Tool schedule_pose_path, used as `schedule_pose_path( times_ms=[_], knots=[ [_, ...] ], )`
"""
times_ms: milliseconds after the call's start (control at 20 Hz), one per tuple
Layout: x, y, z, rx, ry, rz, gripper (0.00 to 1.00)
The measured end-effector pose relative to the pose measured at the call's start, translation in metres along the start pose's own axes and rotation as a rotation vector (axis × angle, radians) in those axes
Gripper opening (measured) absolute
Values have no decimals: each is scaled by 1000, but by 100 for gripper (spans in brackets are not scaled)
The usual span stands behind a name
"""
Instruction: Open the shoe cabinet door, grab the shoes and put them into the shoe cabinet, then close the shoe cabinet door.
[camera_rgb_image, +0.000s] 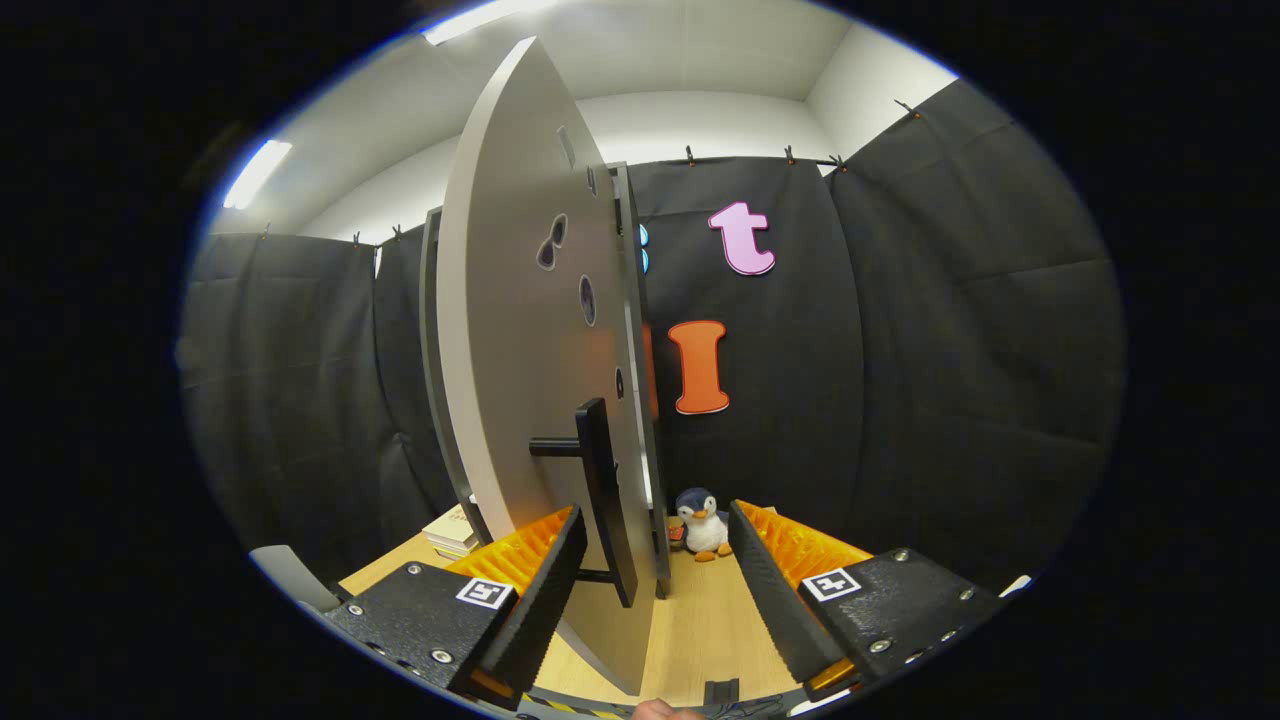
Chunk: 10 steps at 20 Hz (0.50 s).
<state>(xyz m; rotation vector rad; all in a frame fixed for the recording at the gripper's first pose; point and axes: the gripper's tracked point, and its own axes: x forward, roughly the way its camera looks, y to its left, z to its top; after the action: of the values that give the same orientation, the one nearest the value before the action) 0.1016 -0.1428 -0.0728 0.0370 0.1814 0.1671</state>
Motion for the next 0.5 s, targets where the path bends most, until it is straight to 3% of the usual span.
schedule_pose_path(
  times_ms=[500],
  knots=[
    [3, 13, -4, -1, 42, 15, 90]
  ],
)
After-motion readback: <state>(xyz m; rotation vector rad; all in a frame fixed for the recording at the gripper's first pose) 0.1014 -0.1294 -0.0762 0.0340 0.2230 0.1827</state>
